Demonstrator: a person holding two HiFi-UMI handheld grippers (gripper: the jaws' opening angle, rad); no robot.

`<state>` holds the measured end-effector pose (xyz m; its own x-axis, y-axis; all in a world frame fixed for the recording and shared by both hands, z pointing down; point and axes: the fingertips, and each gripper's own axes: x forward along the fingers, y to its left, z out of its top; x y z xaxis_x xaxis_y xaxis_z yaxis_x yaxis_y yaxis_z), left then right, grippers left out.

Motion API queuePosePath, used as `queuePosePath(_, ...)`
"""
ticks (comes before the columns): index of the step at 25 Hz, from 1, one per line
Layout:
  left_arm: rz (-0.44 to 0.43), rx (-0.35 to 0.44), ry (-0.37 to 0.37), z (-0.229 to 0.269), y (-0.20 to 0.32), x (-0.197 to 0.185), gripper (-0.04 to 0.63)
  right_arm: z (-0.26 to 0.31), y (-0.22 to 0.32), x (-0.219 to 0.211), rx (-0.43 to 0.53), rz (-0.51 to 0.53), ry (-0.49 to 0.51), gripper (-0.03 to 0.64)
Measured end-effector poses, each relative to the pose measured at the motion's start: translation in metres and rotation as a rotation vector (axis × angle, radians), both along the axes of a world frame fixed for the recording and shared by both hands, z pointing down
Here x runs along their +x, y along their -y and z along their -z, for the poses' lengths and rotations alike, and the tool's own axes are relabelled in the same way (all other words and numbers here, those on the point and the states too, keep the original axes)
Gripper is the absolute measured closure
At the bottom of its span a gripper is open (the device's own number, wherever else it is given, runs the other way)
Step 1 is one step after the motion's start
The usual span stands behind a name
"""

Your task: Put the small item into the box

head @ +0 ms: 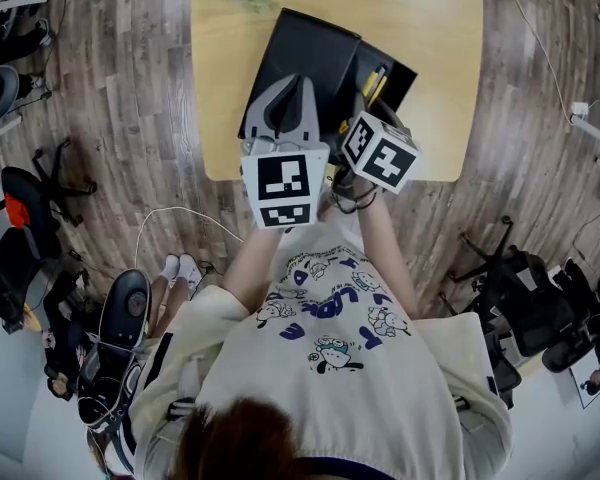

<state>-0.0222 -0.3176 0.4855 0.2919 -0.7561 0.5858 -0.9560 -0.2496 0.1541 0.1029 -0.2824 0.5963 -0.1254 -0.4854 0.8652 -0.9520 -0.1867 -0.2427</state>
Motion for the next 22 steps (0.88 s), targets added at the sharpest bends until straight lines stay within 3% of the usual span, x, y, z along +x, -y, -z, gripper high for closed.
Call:
queuePosePath(15,0.005,-0.035,-0.008,-0.015,-0.003,-0.01,0.575,-0.029,-0.011,-0.003,-0.186,-0.035,-0.05,0.488)
queuePosePath(22,0.014,-0.038,-0.014,-0.015,-0.002,-0.013,0.575,-0.035,-0.011,-0.004,-0.221,-0.04,-0.034,0.488)
